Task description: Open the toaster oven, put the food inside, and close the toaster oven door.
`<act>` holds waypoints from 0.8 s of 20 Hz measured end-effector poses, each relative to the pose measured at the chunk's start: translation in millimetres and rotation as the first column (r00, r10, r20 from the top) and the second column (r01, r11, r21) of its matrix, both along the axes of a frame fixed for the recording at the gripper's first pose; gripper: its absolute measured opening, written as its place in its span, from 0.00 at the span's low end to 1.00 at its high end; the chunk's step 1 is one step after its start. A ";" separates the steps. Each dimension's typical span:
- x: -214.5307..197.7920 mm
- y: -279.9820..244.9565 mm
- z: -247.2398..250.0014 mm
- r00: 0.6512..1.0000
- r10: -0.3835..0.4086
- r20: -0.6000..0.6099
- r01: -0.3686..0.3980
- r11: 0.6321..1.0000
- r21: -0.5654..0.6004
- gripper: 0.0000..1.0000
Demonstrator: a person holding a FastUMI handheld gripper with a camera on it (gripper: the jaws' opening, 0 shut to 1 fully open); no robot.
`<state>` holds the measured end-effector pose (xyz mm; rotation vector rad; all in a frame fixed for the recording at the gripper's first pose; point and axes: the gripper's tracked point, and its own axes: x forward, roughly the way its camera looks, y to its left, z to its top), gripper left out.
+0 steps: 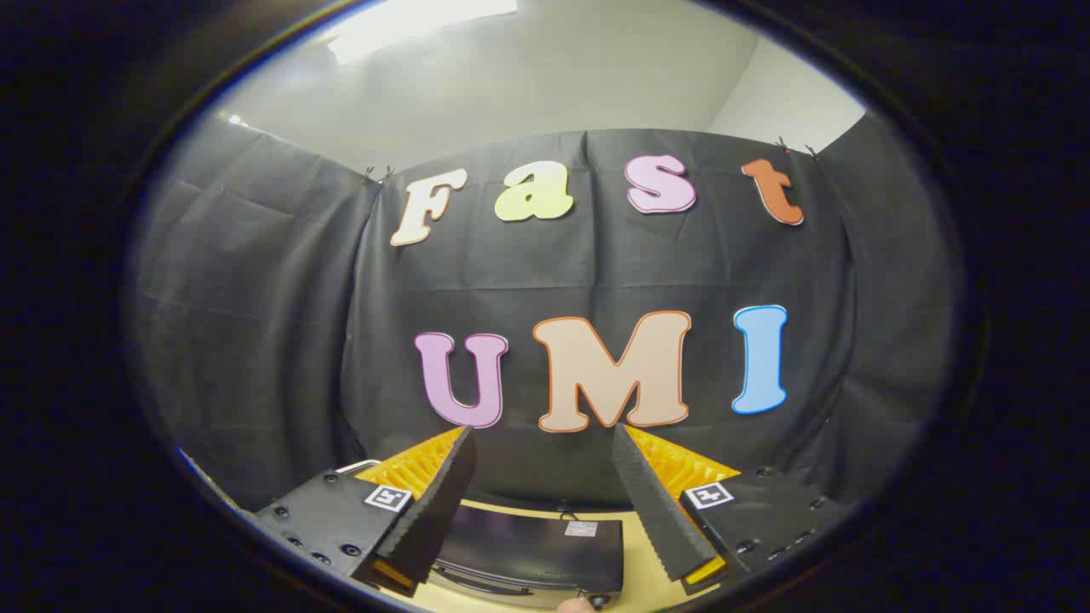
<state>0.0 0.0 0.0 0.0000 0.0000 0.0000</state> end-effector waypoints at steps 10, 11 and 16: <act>7.9 9.4 -3.2 1.000 0.018 -0.009 -0.018 1.000 -0.022 1.00; 7.8 9.6 -3.3 1.000 0.020 -0.010 -0.020 0.999 -0.025 1.00; 9.7 14.1 -10.3 0.999 0.033 -0.024 -0.034 0.999 -0.030 1.00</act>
